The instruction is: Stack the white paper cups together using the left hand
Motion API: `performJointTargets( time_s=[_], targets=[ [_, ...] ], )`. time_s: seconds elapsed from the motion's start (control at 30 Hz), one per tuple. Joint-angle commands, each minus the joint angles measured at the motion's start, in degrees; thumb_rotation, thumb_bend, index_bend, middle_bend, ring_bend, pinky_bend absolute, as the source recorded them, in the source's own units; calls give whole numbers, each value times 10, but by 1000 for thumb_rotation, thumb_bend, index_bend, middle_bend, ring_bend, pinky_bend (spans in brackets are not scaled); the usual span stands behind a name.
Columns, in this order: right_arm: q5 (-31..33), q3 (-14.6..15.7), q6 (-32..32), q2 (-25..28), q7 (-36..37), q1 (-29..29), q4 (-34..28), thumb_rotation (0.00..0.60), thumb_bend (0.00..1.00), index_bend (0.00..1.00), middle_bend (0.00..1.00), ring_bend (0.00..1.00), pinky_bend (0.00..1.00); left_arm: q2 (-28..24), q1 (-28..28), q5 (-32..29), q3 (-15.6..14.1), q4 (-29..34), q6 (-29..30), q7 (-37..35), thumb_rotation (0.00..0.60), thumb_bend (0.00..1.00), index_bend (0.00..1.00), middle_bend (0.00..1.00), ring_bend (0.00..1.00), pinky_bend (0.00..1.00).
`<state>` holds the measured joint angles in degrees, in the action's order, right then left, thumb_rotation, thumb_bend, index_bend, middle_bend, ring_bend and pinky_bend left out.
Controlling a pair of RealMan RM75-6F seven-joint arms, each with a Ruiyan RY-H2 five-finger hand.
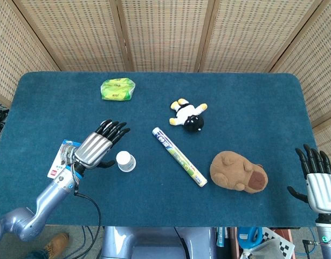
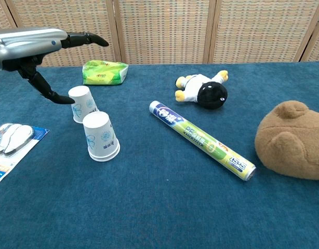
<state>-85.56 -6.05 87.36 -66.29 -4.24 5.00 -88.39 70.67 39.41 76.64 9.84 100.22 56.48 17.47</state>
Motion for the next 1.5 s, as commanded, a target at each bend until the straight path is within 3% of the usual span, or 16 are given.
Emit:
performJointTargets(
  time_s=[0.03,0.27,0.5,0.6,0.87,1.03,1.13,1.3,1.5],
  targets=[
    [1,0,-1,0,0,0,1,600,0,0,0,0,0,-23,-1,-18,15,9,16,16,600,229,0,0,0,9],
    [11,-4,-9,-2,2,4,6,600,0,0,0,0,0,-19,21,-105,39,-46,-16,12,600,229,0,0,0,9],
    [22,-9,-14,-3,8,6,14,600,0,0,0,0,0,36,46,-163,41,-143,-55,1,600,229,0,0,0,9],
    [36,-15,-22,-4,10,8,21,600,0,0,0,0,0,75,65,-193,37,-209,-100,-16,600,229,0,0,0,9],
    [54,-20,-36,-9,6,13,31,600,0,0,0,0,0,137,88,-200,27,-316,-149,-52,600,229,0,0,0,65],
    [59,-22,-39,-11,3,14,34,600,0,0,0,0,0,162,94,-187,27,-353,-161,-83,600,229,4,8,30,102],
    [67,-24,-45,-13,2,16,39,600,0,0,0,0,0,184,100,-177,25,-386,-169,-98,600,229,43,96,114,177],
    [76,-26,-51,-17,3,18,48,600,0,0,0,0,0,209,109,-169,25,-433,-183,-115,600,229,203,279,261,285],
    [83,-28,-54,-17,6,18,55,600,0,0,0,0,0,237,115,-157,28,-471,-187,-142,600,229,298,366,337,334]
  ],
)
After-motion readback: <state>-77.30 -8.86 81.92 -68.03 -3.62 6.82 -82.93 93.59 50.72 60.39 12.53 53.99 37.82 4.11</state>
